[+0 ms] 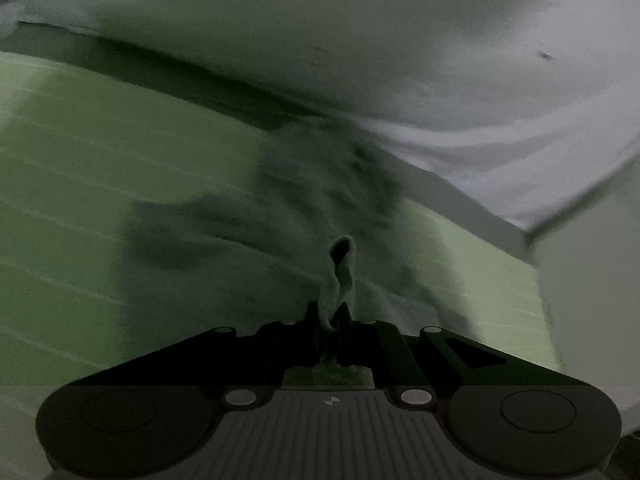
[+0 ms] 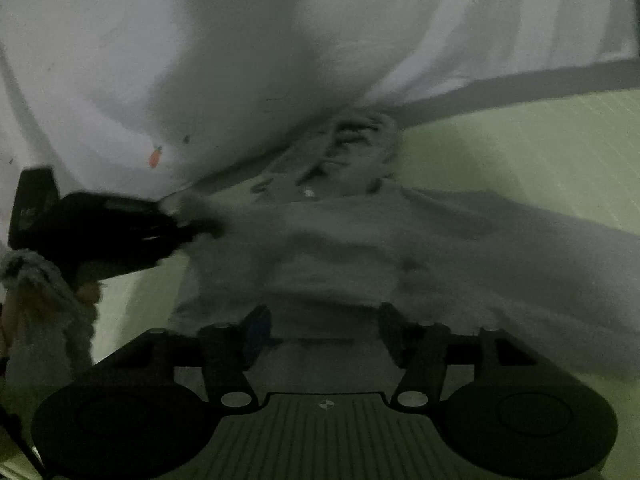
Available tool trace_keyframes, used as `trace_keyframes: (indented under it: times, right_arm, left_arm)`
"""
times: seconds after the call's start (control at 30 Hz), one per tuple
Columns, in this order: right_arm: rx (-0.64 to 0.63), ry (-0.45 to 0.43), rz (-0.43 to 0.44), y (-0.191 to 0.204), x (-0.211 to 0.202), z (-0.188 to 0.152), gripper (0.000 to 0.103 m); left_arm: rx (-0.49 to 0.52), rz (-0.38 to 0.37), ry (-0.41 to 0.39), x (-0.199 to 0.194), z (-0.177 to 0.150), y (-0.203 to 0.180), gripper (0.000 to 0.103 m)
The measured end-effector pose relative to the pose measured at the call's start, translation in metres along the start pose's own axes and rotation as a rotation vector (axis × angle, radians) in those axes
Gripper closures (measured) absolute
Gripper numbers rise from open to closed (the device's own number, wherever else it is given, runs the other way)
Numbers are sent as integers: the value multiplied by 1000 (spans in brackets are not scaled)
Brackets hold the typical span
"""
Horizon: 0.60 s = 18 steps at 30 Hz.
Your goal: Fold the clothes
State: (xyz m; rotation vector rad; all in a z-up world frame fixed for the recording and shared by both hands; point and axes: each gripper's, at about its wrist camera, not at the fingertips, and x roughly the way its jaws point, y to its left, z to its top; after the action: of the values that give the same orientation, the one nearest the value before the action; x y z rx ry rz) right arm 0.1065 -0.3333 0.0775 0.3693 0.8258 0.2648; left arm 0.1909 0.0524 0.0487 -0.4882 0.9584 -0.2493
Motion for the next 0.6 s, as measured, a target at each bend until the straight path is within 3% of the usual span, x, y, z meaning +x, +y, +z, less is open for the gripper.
trace_keyframes:
  times: [0.1, 0.2, 0.27, 0.3, 0.43, 0.5, 0.6]
  right_arm:
    - [57, 3, -52, -17, -5, -5, 28]
    - [101, 5, -105, -33, -14, -11, 21]
    - [121, 3, -137, -41, -21, -15, 12]
    - [137, 4, -163, -48, -30, -19, 11]
    - [181, -19, -224, -68, -49, -27, 6]
    - [210, -38, -267, -80, -58, -31, 4]
    - [317, -103, -355, -113, -83, -39, 0]
  left_arm:
    - [-47, 72, 14, 3, 4, 24, 92]
    - [-90, 152, 64, 14, 3, 43, 74]
    - [-86, 200, 64, 13, 3, 45, 41]
    - [-84, 213, 58, 12, 3, 46, 36]
    - [-45, 304, 10, 5, 2, 45, 25]
    - [-17, 369, 11, 3, -1, 44, 25]
    - [37, 387, -56, -15, -9, 27, 25]
